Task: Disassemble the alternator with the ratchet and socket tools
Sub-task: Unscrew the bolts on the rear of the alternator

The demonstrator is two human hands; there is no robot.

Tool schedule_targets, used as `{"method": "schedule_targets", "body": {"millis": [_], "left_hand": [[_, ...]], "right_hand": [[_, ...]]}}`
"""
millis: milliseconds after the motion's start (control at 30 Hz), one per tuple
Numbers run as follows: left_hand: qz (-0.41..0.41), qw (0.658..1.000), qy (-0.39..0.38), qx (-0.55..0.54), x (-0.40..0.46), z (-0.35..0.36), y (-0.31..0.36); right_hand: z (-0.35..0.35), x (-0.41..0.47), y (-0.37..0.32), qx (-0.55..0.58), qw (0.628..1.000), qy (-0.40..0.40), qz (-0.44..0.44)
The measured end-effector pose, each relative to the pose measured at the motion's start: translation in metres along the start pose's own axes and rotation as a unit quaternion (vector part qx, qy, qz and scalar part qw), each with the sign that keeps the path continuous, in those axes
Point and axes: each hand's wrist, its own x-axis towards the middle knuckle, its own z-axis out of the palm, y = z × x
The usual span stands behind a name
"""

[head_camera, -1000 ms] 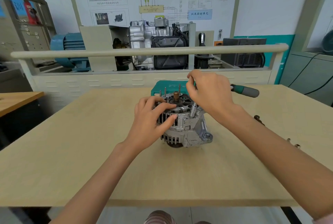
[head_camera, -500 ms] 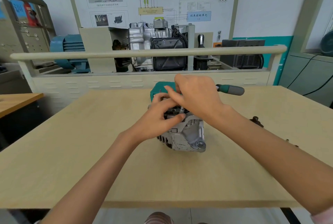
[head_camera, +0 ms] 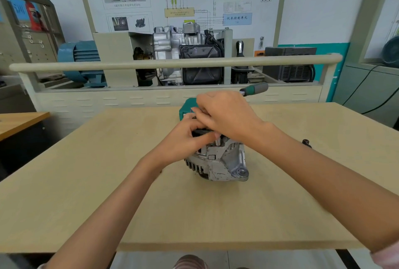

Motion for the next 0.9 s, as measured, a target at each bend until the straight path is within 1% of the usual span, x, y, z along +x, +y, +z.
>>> {"method": "schedule_targets", "body": {"millis": [67,167,300,433,500,567,633,700,800,900], "left_hand": [[0.011,1.000,-0.013,-0.017,0.002,-0.001,0.003],[0.007,0.999,-0.036,-0.037,0.005,-0.004,0.004],[-0.004,0.997,-0.047,-0.055,0.005,-0.005,0.002],[-0.005,0.996,-0.042,-0.074,0.003,-0.003,0.001],[-0.002,0.996,-0.035,-0.078,0.002,-0.003,0.000],[-0.008,0.996,-0.026,-0.080,0.002,-0.004,-0.002],[-0.017,0.997,-0.010,-0.077,0.002,-0.004,-0.005],[-0.024,0.997,0.005,-0.072,0.002,-0.003,-0.007],[-0.022,0.997,0.008,-0.075,0.001,0.001,-0.006],[-0.027,0.996,0.014,-0.078,0.001,0.002,-0.006]], "right_hand": [[0.000,-0.001,0.001,0.035,0.999,0.001,-0.016],[0.001,-0.003,0.006,0.097,0.995,0.016,-0.028],[0.001,-0.005,0.011,0.172,0.985,0.025,-0.016],[0.001,-0.008,0.009,0.210,0.977,0.025,0.003],[-0.002,-0.009,0.007,0.178,0.984,0.003,0.018],[-0.004,-0.008,0.002,0.088,0.996,-0.025,0.025],[-0.004,-0.006,-0.007,-0.015,0.999,-0.031,0.041],[-0.001,-0.004,-0.019,-0.100,0.990,-0.029,0.096],[0.004,0.002,-0.030,-0.135,0.972,-0.034,0.190],[0.005,0.003,-0.032,-0.129,0.971,-0.020,0.199]]}}
